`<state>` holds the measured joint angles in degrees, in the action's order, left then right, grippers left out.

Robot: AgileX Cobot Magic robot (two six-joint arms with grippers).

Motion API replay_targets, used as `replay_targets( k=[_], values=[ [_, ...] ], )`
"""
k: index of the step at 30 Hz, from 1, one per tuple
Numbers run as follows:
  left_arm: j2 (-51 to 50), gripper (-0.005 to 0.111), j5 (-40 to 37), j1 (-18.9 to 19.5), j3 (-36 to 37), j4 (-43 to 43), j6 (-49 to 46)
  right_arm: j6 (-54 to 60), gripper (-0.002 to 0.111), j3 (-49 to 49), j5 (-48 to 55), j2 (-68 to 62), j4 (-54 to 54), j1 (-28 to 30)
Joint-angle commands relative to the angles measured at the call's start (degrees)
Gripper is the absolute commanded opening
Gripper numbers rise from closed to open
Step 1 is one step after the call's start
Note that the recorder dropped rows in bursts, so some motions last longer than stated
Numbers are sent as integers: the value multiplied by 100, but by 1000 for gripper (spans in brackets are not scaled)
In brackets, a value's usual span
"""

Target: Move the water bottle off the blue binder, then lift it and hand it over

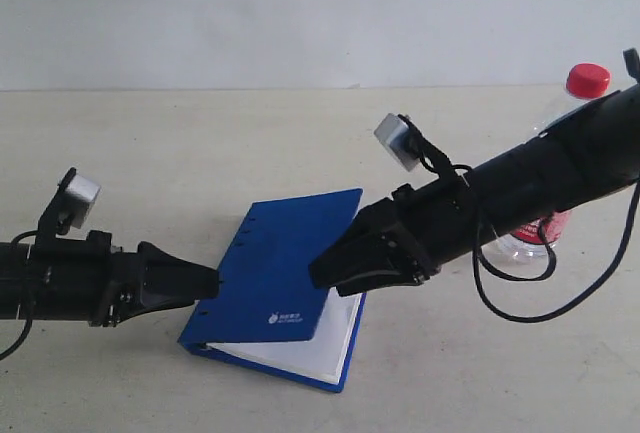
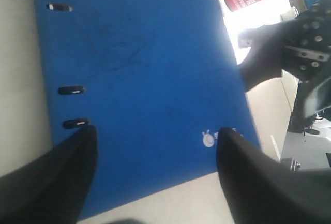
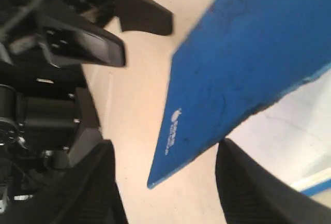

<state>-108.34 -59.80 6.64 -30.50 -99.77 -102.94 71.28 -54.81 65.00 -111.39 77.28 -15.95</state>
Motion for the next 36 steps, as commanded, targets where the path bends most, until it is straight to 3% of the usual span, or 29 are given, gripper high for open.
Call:
replay_targets(
  k=[1,9,18,30,31,33,35,36],
  values=[
    [-1,61,3,6,-19,-17,-121,175,51,-17,-38,1,249,2],
    [-1,61,3,6,-19,-17,-160,444,51,-17,-441,-11,1047,2],
    [-1,61,3,6,-19,-17,-160,393,51,-17,-1067,-11,1164,-8],
    [-1,61,-9,6,-19,-17,-160,666,50,-17,-647,-780,2014,-141],
    [-1,61,-9,6,-19,-17,-160,677,48,-17,-658,-784,2014,-141],
    [-1,61,4,6,-19,-17,-160,664,31,-17,-942,-784,2014,-141],
    [-1,61,55,6,-41,-17,-244,744,1,-17,-1208,-784,2014,-141],
    [-1,61,137,6,-68,-17,-271,821,0,-17,-1247,-784,2014,-141]
  ],
)
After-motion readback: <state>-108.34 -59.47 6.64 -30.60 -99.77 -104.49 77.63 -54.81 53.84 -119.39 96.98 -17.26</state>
